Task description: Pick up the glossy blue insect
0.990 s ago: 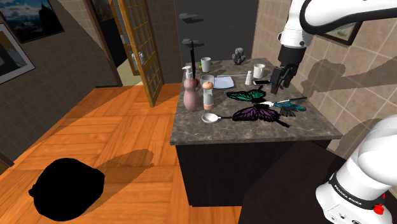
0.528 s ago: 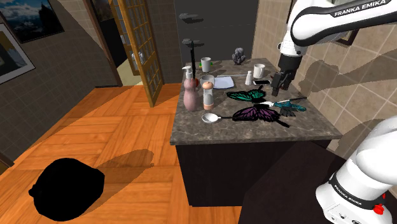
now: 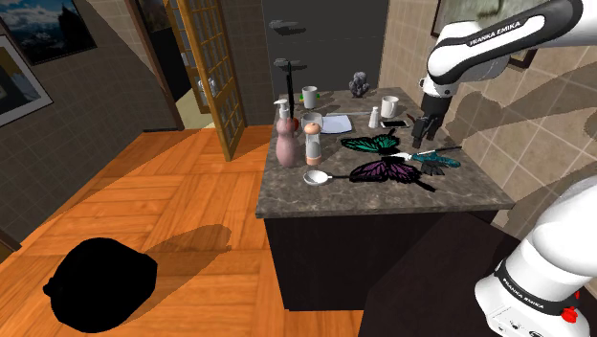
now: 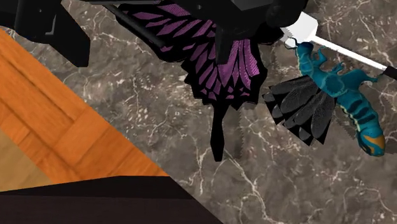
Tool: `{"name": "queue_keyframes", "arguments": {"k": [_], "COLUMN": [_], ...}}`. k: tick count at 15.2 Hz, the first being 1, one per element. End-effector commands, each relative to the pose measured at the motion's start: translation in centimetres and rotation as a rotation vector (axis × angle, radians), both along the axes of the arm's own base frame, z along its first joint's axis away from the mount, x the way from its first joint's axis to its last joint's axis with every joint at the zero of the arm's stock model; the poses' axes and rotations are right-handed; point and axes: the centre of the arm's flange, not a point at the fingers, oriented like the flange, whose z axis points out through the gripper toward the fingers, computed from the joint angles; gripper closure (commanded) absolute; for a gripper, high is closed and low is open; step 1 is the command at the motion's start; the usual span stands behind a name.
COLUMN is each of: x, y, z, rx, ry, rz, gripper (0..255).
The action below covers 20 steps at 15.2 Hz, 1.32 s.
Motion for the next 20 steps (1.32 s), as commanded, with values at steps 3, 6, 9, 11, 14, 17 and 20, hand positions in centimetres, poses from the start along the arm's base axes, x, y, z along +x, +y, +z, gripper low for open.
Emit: {"name": "queue_keyframes", "arguments": {"k": [3,6,9,11,14,17,20], "x": [1.8,2.9,4.1,4.8,5.9,7.0,7.0], "y": [-4.3,-7.4,-10.4,-12.5,-15.5,-18.6,-18.7], "z": [-3.1,-5.4,-7.8,-9.3,-11.7,-14.1,-15.3], "rx": [0.003,0.007,0.011,0.013,0.017,0.021,0.021], "ry": [0.006,0.012,0.017,0.021,0.026,0.032,0.032], "rz": [0.002,0.003,0.004,0.005,0.006,0.007,0.007], "gripper": [0,0,0,0,0,0,0]}}
